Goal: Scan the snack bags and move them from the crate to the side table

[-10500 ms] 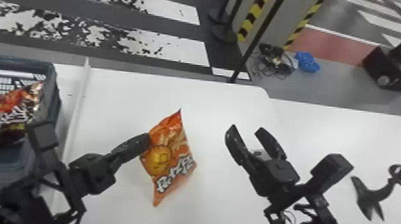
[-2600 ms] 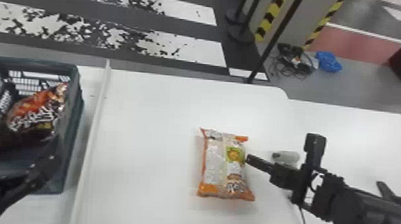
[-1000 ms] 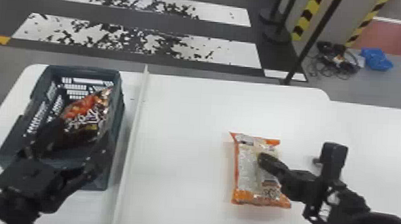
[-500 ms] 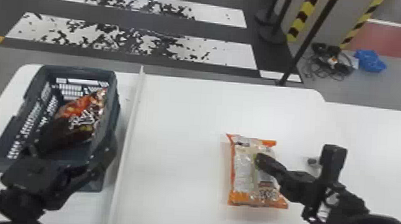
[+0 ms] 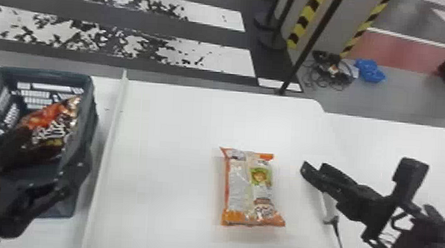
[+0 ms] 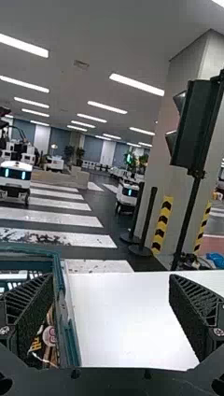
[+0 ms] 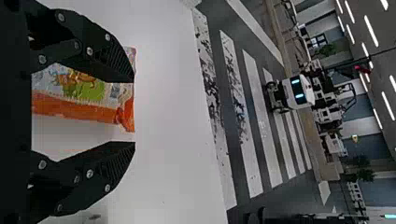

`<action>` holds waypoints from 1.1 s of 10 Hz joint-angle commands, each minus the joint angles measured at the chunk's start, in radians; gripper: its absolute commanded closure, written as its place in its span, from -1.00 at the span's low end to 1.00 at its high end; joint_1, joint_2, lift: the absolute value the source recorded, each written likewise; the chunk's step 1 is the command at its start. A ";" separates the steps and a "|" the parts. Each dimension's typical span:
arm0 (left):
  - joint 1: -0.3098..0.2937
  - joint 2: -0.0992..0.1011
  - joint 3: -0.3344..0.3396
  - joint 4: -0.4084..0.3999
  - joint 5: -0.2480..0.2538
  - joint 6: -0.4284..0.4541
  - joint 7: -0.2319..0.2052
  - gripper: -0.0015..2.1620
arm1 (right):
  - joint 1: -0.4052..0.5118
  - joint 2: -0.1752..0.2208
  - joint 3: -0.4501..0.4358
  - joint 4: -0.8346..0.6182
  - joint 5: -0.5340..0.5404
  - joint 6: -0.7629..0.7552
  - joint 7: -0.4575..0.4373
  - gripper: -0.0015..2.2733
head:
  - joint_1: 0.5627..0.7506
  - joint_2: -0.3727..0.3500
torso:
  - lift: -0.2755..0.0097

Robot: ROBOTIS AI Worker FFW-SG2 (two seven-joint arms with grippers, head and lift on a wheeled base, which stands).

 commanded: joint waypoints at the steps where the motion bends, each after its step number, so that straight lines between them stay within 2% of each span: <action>1: -0.004 0.011 0.001 0.000 0.002 0.000 0.007 -0.92 | 0.002 -0.023 -0.021 0.085 0.031 -0.061 0.012 -0.95 | 0.41 -0.86 | 0.32; 4: -0.001 0.017 0.008 0.004 0.005 -0.009 0.012 -0.92 | -0.011 -0.069 0.014 0.281 0.088 -0.245 0.052 -0.95 | 0.41 -0.94 | 0.32; 5: -0.001 0.017 0.011 0.007 0.009 -0.009 0.012 -0.92 | -0.038 -0.093 0.034 0.367 0.099 -0.288 0.067 -0.94 | 0.41 -0.94 | 0.32; 7: -0.001 0.011 0.011 0.014 0.009 -0.006 0.010 -0.92 | -0.089 -0.116 0.077 0.507 0.108 -0.374 0.075 -0.93 | 0.41 -0.94 | 0.32; 11: -0.004 0.011 0.011 0.017 0.014 -0.006 0.009 -0.92 | -0.153 -0.130 0.164 0.717 0.139 -0.537 0.078 -0.93 | 0.41 -0.94 | 0.32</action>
